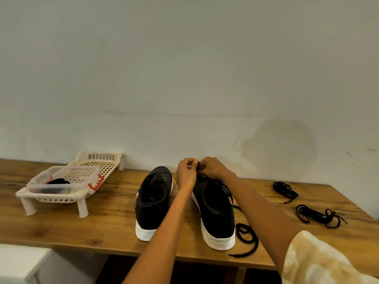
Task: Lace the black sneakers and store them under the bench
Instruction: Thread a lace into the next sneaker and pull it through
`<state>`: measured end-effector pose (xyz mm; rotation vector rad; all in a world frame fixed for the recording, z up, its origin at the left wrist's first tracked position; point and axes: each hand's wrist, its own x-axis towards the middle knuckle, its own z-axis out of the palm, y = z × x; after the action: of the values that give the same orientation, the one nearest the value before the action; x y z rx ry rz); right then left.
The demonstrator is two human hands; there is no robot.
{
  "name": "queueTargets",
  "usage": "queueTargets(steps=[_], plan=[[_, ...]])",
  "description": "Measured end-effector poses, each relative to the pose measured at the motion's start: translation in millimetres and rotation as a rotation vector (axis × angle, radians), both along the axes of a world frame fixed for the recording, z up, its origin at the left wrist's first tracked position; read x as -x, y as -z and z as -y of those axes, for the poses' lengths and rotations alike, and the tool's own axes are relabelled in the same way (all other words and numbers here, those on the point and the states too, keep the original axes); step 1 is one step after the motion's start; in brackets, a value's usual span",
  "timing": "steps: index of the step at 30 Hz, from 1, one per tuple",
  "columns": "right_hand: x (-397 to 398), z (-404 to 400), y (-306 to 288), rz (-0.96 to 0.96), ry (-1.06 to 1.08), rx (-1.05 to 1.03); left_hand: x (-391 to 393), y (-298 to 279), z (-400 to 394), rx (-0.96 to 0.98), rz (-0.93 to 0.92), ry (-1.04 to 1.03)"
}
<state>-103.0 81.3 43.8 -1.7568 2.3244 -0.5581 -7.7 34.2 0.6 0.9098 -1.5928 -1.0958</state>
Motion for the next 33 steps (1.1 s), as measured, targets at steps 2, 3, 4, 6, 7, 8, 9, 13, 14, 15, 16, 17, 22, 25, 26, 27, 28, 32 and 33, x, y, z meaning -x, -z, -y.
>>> queueTargets(steps=[2, 3, 4, 6, 7, 8, 9, 13, 14, 15, 16, 17, 22, 25, 26, 27, 28, 32, 33], plan=[[-0.1, 2.5, -3.8, -0.019, 0.012, 0.021, -1.2, 3.8, 4.0, -0.113, -0.155, 0.034], [-0.4, 4.4, -9.8, 0.009, 0.019, 0.067, -1.7, 6.4, 7.1, -0.208, -0.196, 0.071], [-1.2, 7.0, -18.3, 0.066, 0.028, 0.153, -0.7, 10.9, 10.3, -0.308, -0.198, 0.127], [-5.6, 12.1, -46.5, 0.250, 0.049, 0.374, 2.7, 25.2, 15.6, -0.382, -0.069, 0.235], [-9.6, 13.7, -65.1, 0.351, 0.047, 0.489, 3.2, 32.3, 17.3, -0.325, 0.038, 0.267], [-13.3, 15.8, -85.1, 0.445, 0.041, 0.602, 2.9, 37.5, 18.2, -0.246, 0.116, 0.277], [-17.5, 17.0, -105.7, 0.537, 0.030, 0.703, 2.7, 41.3, 19.8, -0.165, 0.159, 0.271], [-18.9, 16.4, -165.2, 0.839, -0.044, 0.936, -6.2, 38.9, 10.6, 0.018, 0.135, 0.167], [-16.0, 14.2, -168.7, 0.865, -0.051, 0.925, -7.0, 35.7, 9.3, 0.044, 0.131, 0.122], [-13.3, 11.2, -166.8, 0.862, -0.052, 0.874, -7.7, 30.0, 8.1, 0.039, 0.118, 0.080], [-10.6, 8.1, -159.7, 0.819, -0.050, 0.787, -7.7, 21.6, 5.9, 0.007, 0.080, 0.049], [-8.0, 5.0, -147.8, 0.722, -0.039, 0.667, -7.9, 10.7, 3.0, -0.030, 0.022, 0.028], [4.2, -7.3, -72.0, 0.080, -0.074, -0.036, -4.9, -30.7, -3.6, -0.052, -0.256, -0.011], [4.8, -8.5, -40.4, 0.118, -0.035, -0.169, -8.1, -30.5, -4.3, -0.192, -0.416, 0.062], [6.9, -9.1, -31.5, 0.150, 0.015, -0.152, -10.6, -29.1, -3.1, -0.240, -0.467, 0.082], [10.8, -10.4, -22.9, 0.157, 0.076, -0.122, -14.0, -28.3, -1.7, -0.293, -0.508, 0.106], [15.9, -12.6, -14.1, 0.140, 0.137, -0.094, -17.3, -27.9, 0.8, -0.345, -0.525, 0.128], [20.7, -30.7, 8.4, 0.225, 0.206, -0.158, -23.1, -22.7, 11.9, -0.443, -0.372, 0.153], [16.8, -35.0, 10.0, 0.334, 0.174, -0.175, -22.4, -20.0, 13.6, -0.406, -0.268, 0.148]])
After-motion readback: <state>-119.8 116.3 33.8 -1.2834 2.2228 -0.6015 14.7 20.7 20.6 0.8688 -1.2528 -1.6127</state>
